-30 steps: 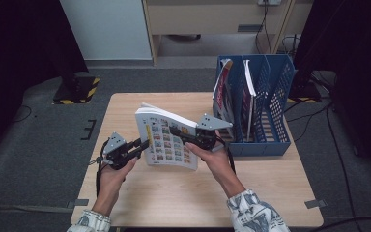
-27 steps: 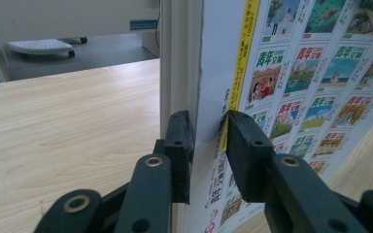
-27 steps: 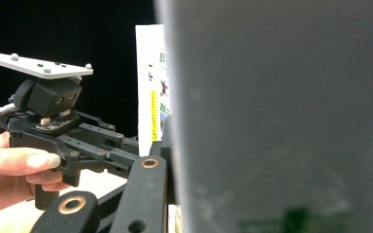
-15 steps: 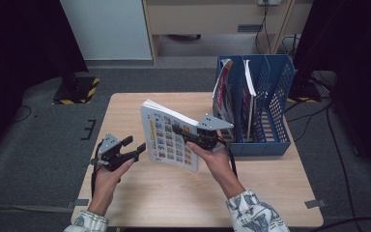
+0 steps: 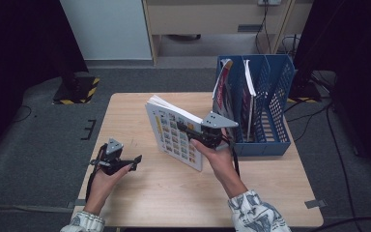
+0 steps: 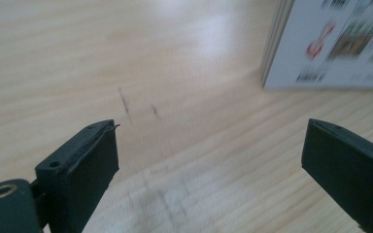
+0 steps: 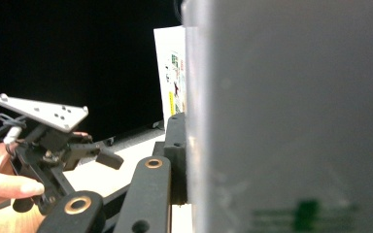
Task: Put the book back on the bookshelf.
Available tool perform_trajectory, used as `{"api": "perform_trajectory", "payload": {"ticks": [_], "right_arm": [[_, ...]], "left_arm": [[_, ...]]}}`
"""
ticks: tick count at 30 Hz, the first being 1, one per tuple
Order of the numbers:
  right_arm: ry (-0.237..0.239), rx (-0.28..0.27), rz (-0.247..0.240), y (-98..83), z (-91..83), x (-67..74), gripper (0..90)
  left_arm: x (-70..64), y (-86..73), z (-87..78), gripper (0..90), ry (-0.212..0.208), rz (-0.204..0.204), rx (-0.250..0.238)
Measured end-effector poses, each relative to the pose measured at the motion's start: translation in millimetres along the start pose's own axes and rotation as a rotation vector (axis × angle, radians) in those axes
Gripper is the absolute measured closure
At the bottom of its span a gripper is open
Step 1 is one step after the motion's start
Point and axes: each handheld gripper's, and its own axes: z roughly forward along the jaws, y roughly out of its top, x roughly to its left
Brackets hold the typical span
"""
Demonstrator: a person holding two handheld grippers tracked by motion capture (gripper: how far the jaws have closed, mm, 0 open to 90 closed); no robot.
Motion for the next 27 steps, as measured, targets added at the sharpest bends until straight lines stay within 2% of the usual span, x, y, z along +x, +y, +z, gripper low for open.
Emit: {"api": "perform_trajectory", "payload": {"ticks": [1,4,8,17,27], "right_arm": [[-0.002,0.002,0.001,0.5,-0.9,-0.2,73.8],[-0.008,0.002,0.005,1.6,-2.9,-1.3,73.9],[-0.015,0.002,0.01,3.2,-5.0,-2.6,73.9],[-0.012,-0.001,0.01,9.5,-10.3,-0.9,73.8],[-0.01,0.012,0.002,13.1,-20.9,-0.3,73.9]], "left_arm": [[0.4,-2.2,3.0,6.0,0.018,0.001,0.026],[2.3,-6.6,9.9,5.1,0.022,-0.024,0.083],[2.4,-11.2,15.7,5.1,0.03,-0.023,0.126],[3.8,-14.5,19.3,5.1,0.039,-0.025,0.156],[2.9,-16.6,22.5,4.7,0.048,-0.018,0.161]]}}
